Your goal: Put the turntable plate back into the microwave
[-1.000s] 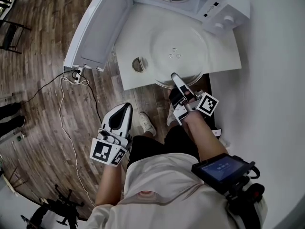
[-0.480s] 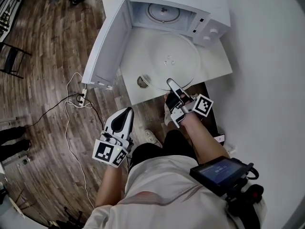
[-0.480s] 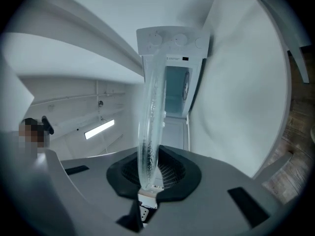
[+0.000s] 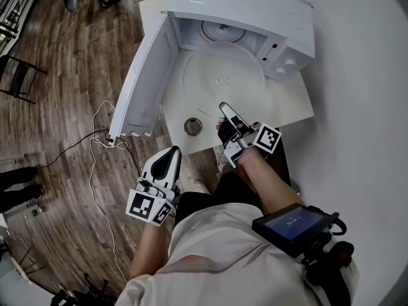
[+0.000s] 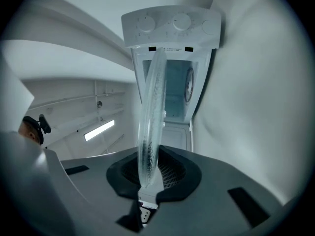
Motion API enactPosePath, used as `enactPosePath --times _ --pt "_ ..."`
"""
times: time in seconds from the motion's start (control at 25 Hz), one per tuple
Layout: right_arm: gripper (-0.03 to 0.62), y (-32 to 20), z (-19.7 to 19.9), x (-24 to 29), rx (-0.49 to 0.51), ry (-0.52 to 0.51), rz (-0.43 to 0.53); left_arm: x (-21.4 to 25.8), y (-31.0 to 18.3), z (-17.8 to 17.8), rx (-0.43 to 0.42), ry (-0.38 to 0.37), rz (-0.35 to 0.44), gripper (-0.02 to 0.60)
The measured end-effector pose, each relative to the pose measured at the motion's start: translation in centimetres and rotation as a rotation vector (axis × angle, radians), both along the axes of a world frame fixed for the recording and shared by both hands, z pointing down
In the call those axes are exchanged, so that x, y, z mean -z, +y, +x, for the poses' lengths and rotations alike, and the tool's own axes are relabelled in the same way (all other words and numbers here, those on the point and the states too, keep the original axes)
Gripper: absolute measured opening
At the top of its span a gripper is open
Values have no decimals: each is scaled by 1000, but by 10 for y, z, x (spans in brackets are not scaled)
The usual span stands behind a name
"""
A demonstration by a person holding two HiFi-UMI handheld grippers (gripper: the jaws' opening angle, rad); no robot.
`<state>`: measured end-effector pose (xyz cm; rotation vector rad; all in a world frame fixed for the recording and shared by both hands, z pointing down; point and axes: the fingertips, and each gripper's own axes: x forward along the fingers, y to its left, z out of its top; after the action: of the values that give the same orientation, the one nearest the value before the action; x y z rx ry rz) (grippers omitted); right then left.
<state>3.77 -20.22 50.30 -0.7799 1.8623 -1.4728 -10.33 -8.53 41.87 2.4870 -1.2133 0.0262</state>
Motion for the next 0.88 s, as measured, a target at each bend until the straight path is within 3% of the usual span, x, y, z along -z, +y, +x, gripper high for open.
enactPosePath --times 0.16,0.52,0.88 --pt "29 -13 -6 3 3 -1 5 0 -4 1 12 -9 4 10" --pt "29 -87 -2 -15 -14 -7 -40 -16 -76 22 43 -19 9 10" --pt "30 -138 -3 -26 -43 16 -36 -24 -95 23 65 -6 -1 11"
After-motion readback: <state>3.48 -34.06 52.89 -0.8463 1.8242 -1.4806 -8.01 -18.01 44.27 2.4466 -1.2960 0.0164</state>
